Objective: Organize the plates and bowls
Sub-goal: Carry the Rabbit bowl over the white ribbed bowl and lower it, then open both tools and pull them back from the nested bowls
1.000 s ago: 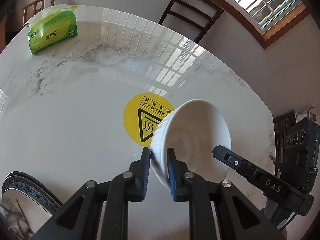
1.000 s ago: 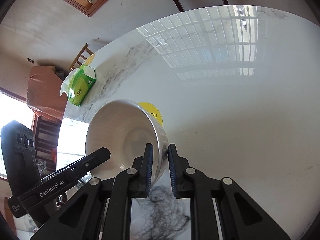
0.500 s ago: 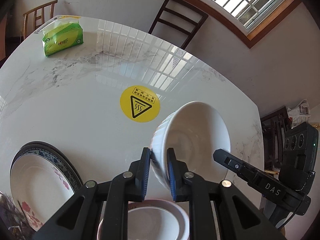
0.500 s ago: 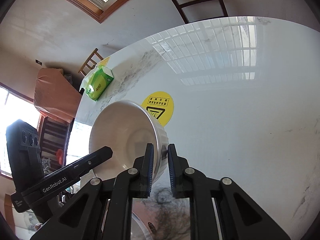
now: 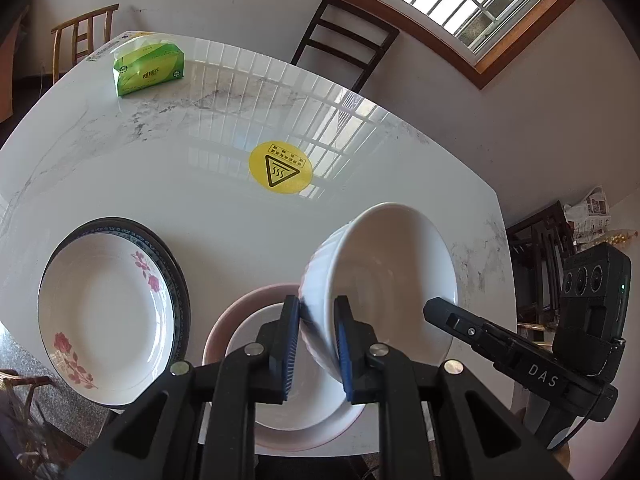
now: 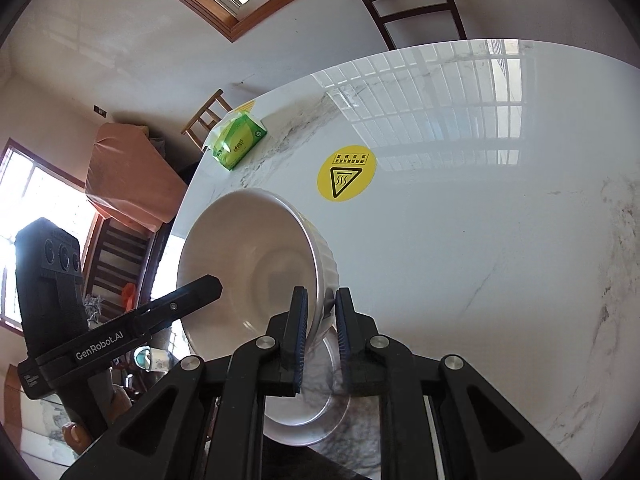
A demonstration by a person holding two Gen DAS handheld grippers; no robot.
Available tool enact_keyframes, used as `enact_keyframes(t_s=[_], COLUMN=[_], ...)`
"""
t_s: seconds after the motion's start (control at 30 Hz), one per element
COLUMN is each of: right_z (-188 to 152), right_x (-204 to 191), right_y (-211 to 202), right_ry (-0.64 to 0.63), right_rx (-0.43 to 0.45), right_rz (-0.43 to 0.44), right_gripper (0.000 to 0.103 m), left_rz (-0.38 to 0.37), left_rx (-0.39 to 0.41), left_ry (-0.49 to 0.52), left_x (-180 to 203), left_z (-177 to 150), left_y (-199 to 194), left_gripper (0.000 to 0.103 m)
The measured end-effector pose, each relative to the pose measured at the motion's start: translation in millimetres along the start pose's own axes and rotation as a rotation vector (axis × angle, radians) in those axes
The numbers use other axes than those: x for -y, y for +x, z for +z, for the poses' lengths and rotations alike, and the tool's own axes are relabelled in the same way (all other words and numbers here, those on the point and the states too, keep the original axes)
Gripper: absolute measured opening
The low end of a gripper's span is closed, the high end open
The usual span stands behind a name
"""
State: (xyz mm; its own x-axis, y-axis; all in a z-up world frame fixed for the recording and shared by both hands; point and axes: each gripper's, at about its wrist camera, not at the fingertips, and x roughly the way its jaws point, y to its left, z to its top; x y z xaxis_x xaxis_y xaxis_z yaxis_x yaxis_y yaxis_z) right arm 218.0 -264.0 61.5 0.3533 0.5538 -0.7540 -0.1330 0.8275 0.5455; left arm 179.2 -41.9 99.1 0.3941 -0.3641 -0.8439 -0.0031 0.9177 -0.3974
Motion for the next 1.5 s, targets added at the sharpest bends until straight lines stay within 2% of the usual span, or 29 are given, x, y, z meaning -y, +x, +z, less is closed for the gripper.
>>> enact_keyframes(t_s=[0.37,0.57,1.23,1.5], right_z=[-40.2,-56.0,-66.7,-71.1], right_x=[-8.9,-7.7,-8.2,-7.3], right_y=[5.0,21.6,42.0,43.2], right_ry=[-0.009,-0.006,-0.011,-0.019], right_rx=[-0.028,-0.064,-0.102,-0.100], right_rz=[-0.011,-0.032,-0.054,-0.067], right_gripper=[0.015,0.016,0.016,0.017], left_rz=[0.015,0.018,0.038,0.066], left_rx=[-0.047,-0.078,-0.087,-0.062], left_ry=[-0.018,-0.037,-0.042,0.005], left_x=[-22.9,-35.0,-39.0,-30.6], left_z=[-40.8,-49.3,-56.4,-63.6], left_y=[4.2,16.7,29.8,33.8], left_gripper=[0.018,0.018,0.018,0.024])
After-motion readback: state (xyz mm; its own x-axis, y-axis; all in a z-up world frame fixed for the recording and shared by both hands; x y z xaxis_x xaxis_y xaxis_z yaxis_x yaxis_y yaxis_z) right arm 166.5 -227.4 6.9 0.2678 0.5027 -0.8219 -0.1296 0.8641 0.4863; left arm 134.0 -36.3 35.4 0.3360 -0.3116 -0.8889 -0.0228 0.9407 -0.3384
